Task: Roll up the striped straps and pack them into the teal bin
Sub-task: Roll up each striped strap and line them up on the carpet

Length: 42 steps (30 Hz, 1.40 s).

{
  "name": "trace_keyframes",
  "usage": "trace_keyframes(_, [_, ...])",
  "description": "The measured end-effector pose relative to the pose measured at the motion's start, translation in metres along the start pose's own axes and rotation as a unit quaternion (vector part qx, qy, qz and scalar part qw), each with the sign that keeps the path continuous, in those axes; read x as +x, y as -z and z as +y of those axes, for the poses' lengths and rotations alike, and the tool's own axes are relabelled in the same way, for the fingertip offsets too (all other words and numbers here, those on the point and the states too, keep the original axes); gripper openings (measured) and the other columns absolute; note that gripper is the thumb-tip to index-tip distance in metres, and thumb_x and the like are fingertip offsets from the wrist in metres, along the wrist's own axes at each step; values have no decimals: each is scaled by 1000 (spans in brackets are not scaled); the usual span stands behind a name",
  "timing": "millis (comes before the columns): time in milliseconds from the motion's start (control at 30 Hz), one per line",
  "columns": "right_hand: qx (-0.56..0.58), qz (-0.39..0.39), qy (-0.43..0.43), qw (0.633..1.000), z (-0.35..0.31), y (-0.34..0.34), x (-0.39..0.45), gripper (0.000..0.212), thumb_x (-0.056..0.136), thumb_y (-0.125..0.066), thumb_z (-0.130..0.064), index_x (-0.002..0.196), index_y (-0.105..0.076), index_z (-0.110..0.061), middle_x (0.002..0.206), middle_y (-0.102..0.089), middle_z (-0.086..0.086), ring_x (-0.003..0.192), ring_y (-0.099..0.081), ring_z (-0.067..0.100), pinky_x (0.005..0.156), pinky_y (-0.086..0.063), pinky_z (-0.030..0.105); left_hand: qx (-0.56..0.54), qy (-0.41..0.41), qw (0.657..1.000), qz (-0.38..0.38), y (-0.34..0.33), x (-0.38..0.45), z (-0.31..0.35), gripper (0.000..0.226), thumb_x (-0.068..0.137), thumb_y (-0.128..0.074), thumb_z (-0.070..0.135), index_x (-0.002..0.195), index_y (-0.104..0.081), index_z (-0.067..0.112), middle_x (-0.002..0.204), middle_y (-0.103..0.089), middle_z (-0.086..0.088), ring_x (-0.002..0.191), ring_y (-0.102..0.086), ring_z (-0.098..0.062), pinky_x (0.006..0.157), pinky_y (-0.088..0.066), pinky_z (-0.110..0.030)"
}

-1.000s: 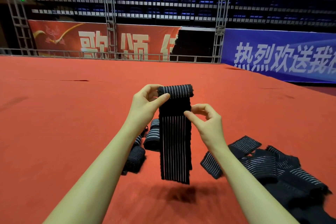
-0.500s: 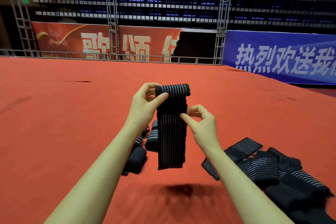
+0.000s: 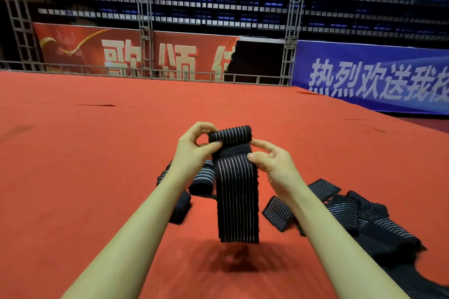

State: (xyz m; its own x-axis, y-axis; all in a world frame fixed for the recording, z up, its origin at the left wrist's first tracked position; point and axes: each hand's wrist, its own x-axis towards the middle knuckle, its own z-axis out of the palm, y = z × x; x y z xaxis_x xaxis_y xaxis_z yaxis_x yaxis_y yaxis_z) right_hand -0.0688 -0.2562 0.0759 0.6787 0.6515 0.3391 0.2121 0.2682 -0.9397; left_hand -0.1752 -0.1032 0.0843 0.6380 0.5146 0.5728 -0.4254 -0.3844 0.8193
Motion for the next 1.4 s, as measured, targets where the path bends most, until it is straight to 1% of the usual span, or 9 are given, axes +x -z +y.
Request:
trace_keyframes(233, [-27, -64, -71, 995, 15, 13, -13, 34, 87, -56, 8, 115, -59, -11, 86, -66, 14, 80, -60, 22, 80, -46, 31, -5, 38, 999, 1, 1, -26, -19, 29, 79, -63, -11, 85, -60, 17, 85, -61, 7, 58, -50, -3, 52, -41, -16])
trace_keyframes(433, [-98, -64, -119, 986, 58, 23, -42, 34, 87, -59, 6, 118, -58, -7, 71, -67, 3, 63, -61, 6, 62, -46, 16, 60, 74, 995, -20, -5, -67, -68, 29, 79, -68, -8, 87, -60, 18, 88, -60, 10, 76, -55, -7, 67, -44, -17])
trace_keyframes(533, [-173, -63, -126, 975, 81, 24, -49, 37, 89, -61, 2, 124, -55, -9, 73, -66, 5, 74, -63, 10, 72, -49, 13, 98, 81, 992, -20, -9, -77, -93, 28, 78, -68, -7, 91, -61, 16, 92, -61, 9, 79, -57, -11, 73, -47, -20])
trace_keyframes(600, [-223, -49, -127, 965, 98, 25, -47, 40, 89, -62, -1, 127, -53, -8, 73, -62, 5, 76, -58, 17, 82, -50, 28, 129, 78, 988, -27, -12, -78, -108, 27, 78, -67, -7, 93, -61, 14, 92, -61, 9, 80, -58, -10, 76, -48, -22])
trace_keyframes(700, [-334, -28, -106, 936, 125, 30, -37, 38, 86, -66, -14, 122, -56, -21, 65, -62, -12, 75, -58, 11, 97, -43, 50, 168, 63, 983, -47, -21, -72, -127, 25, 78, -66, -7, 94, -60, 11, 93, -62, 5, 86, -59, -13, 81, -49, -26])
trace_keyframes(867, [-491, -20, -24, 871, 155, 41, -10, 39, 88, -62, -22, 127, -55, -18, 87, -55, -12, 88, -54, 13, 99, -37, 41, 210, 64, 974, -61, -30, -55, -159, 24, 80, -65, -4, 95, -58, 14, 92, -60, 6, 80, -56, -10, 73, -43, -12])
trace_keyframes(1133, [-583, 15, 133, 802, 204, 54, 26, 40, 83, -61, -24, 122, -62, -17, 121, -58, 5, 108, -40, 19, 87, -23, 35, 253, 11, 963, -91, -45, -36, -212, 26, 76, -64, -9, 96, -61, 7, 95, -61, 0, 90, -54, -6, 83, -42, -14])
trace_keyframes(1267, [-574, -15, 119, 810, 220, 54, 36, 28, 83, -55, -29, 110, -62, -23, 118, -60, -4, 112, -41, 15, 86, -15, 32, 276, -9, 954, -114, -39, -32, -229, 28, 72, -64, -12, 94, -61, 6, 94, -61, -2, 89, -53, -6, 84, -37, -8])
trace_keyframes(1400, [-566, -54, 122, 813, 225, 48, 37, 30, 81, -45, -35, 107, -57, -25, 112, -60, -9, 107, -49, 18, 83, -15, 32, 285, -25, 945, -157, -28, -33, -230, 16, 76, -62, 5, 89, -56, 12, 92, -57, 4, 85, -53, -9, 81, -44, -23])
